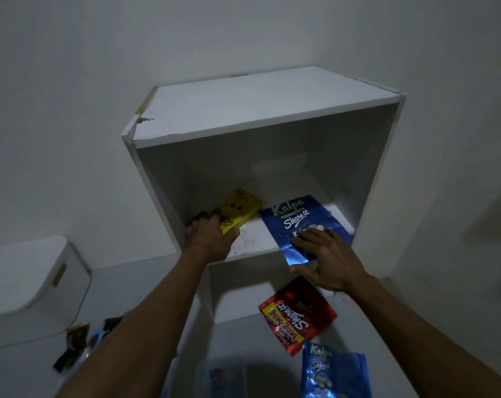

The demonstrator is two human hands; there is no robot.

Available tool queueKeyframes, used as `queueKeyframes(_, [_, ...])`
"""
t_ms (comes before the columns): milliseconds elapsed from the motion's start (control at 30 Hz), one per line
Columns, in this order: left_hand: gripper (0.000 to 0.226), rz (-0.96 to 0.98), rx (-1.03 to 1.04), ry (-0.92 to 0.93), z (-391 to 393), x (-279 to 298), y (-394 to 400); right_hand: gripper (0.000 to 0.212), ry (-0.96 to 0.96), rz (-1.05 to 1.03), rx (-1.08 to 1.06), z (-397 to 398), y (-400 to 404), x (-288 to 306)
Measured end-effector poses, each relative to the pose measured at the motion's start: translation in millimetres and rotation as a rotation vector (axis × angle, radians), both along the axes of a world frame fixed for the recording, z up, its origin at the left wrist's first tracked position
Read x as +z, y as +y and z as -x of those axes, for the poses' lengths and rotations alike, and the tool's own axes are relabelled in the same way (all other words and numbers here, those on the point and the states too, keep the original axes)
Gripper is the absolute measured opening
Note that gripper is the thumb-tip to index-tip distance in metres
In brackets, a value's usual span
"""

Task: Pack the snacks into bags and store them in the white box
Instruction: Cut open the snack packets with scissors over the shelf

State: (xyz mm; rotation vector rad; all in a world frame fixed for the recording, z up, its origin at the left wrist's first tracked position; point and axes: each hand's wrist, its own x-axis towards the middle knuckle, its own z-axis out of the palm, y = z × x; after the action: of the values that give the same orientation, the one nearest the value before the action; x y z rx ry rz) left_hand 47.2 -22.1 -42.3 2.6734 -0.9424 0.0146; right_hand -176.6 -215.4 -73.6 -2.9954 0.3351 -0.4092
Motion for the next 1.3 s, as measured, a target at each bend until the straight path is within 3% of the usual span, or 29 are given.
queueKeyframes(167, [0.061,0.052,0.028,0.013,22.6,-11.7,14.8,0.049,-0.083,0.111,0.062,3.7,-2.5,-2.3])
queueKeyframes(333, [0.059,0.111,0.004,-0.09,51.1,-20.7,35.2,0.041,-0.229,0.029,0.065,10.0,-0.6,-6.3])
queueKeyframes(500, [0.041,0.164,-0.069,-0.18,71.4,-25.9,50.4,0.034,-0.298,-0.073,0.015,16.2,7.3,-3.8])
queueKeyframes(733, [0.034,0.314,-0.084,-0.198,82.8,-31.1,62.7,0.031,-0.385,-0.122,-0.093,25.4,30.9,14.4])
queueKeyframes(933, [0.039,0.305,-0.108,-0.128,76.4,-28.2,60.7,0.03,-0.392,-0.145,-0.196,32.9,50.6,28.6])
queueKeyframes(1300, [0.013,0.72,-0.154,-0.12,91.2,-21.7,75.6,0.03,-0.566,-0.227,-0.335,75.1,108.2,48.8])
